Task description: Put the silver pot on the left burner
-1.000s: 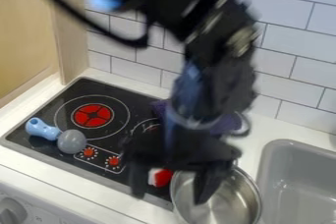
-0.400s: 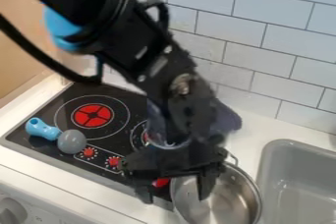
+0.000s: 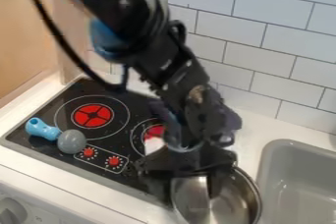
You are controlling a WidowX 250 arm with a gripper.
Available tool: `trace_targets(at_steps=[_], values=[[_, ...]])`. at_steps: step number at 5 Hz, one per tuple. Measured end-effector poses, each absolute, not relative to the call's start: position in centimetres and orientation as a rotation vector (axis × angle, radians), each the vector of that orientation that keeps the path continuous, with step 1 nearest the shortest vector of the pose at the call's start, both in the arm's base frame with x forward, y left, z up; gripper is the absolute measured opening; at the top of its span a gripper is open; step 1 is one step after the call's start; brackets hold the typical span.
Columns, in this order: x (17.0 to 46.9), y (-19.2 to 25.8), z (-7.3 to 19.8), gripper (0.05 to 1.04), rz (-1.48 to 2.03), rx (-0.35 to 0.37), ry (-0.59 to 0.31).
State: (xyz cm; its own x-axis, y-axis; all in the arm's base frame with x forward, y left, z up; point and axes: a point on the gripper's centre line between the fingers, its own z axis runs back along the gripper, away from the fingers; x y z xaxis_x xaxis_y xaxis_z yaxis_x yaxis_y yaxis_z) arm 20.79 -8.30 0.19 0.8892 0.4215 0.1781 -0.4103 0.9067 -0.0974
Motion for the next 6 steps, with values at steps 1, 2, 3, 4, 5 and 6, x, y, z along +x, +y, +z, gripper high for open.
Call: trace_targets(at_steps=[1,2,3,4,5,6], values=[[21.4,-8.8,-0.4,0.661,0.417,-0.039,-0.192],[21.1,-8.7,-0.5,0.436,0.41,-0.027,-0.18],[21.0,-8.6,-0.4,0.362,0.41,-0.02,-0.176],[21.0,-8.7,-0.3,0.288,0.437,-0.027,-0.166],[21.1,-9.4,-0.1,0.114,0.417,-0.042,-0.173],[20.9,-9.0,1.5,0.066,0.397,-0.031,-0.191]])
